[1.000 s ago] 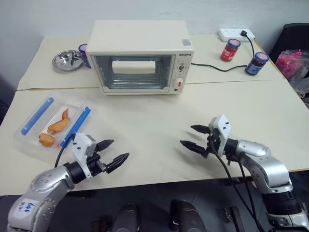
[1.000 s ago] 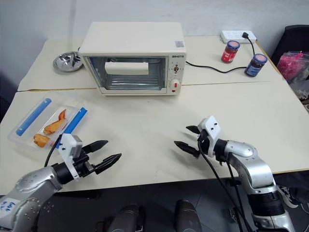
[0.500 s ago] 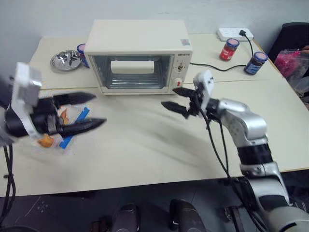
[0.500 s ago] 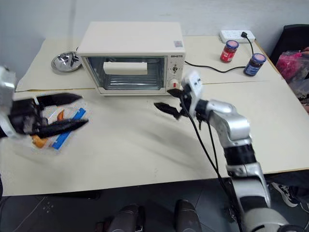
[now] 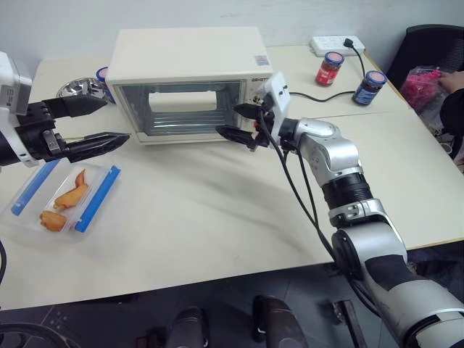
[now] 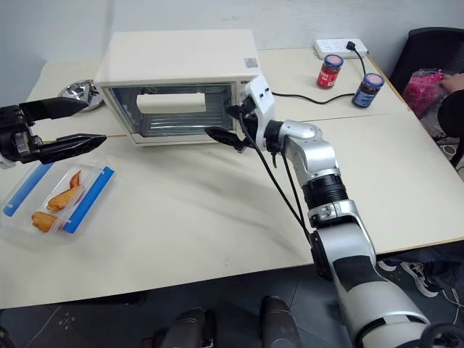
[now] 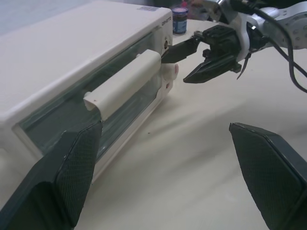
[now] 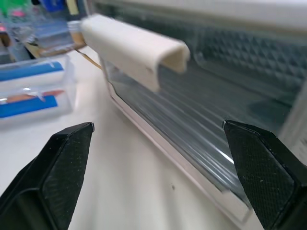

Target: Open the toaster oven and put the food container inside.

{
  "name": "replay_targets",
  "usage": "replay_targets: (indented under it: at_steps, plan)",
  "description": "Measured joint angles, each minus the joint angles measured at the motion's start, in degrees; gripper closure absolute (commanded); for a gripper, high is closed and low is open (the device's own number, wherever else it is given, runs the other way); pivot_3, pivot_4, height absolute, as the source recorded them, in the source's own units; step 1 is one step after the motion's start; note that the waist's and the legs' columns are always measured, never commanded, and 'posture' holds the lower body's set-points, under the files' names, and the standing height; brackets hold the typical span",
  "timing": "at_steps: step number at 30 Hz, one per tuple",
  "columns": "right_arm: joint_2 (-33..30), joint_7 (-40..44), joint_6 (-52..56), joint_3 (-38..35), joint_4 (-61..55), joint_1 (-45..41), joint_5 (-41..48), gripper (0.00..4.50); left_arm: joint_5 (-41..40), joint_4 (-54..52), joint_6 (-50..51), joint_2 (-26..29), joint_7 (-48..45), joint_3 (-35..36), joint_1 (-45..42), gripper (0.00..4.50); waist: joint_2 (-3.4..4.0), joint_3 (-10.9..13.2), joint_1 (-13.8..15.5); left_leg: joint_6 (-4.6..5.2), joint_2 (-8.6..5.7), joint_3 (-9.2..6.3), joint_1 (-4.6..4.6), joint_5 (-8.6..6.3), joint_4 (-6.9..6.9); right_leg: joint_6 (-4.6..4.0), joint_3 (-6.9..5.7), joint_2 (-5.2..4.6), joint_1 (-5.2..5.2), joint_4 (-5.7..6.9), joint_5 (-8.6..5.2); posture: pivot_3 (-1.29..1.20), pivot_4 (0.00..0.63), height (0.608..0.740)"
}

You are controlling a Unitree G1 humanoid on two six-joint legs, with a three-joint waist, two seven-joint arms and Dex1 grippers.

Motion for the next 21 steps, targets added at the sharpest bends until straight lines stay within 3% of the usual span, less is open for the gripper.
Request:
replay_targets:
  at_steps: [8, 15, 18, 21]
  plan:
    - [3.4, 0.8, -0.3, -0.1, 0.9, -3.3, 0.0, 0.03, 1.0, 1.7, -0.5, -0.4, 0.0, 0.3, -1.4, 0.0, 0.02, 0.0, 0.0, 0.0, -0.01, -0.01, -0.01, 0.0, 0.01, 0.0, 0.01, -0.02, -0.02, 0.03, 0.0, 0.0, 0.15, 0.74]
    - [4.2, 2.7, 2.7, 0.0, -3.5, -0.8, 0.9, 0.03, 2.7, 4.6, -1.3, -2.6, 1.4, 0.0, -5.9, 0.0, 0.03, 0.0, -0.1, -0.02, -0.01, 0.05, -0.07, -0.01, -0.01, 0.0, -0.01, -0.01, -0.17, 0.09, 0.0, 0.0, 0.15, 0.74]
    - [4.0, 3.7, 5.1, 0.3, -8.9, 2.4, 1.7, 0.0, 4.4, 7.1, -2.2, -3.9, 2.4, -0.9, -9.6, 0.59, 0.03, 0.0, -0.2, -0.02, -0.02, 0.14, -0.18, -0.01, -0.02, 0.0, -0.02, -0.02, -0.39, 0.19, 0.0, 0.0, 0.15, 0.74]
    - [3.7, 4.3, 7.6, 1.1, -15.5, 6.6, 2.3, 0.0, 6.7, 10.6, -3.7, -5.4, 3.2, -3.0, -13.9, 1.53, 0.03, 0.0, -0.3, -0.02, -0.03, 0.23, -0.22, -0.01, -0.02, 0.0, -0.06, -0.04, -0.5, 0.23, 0.0, 0.0, 0.15, 0.74]
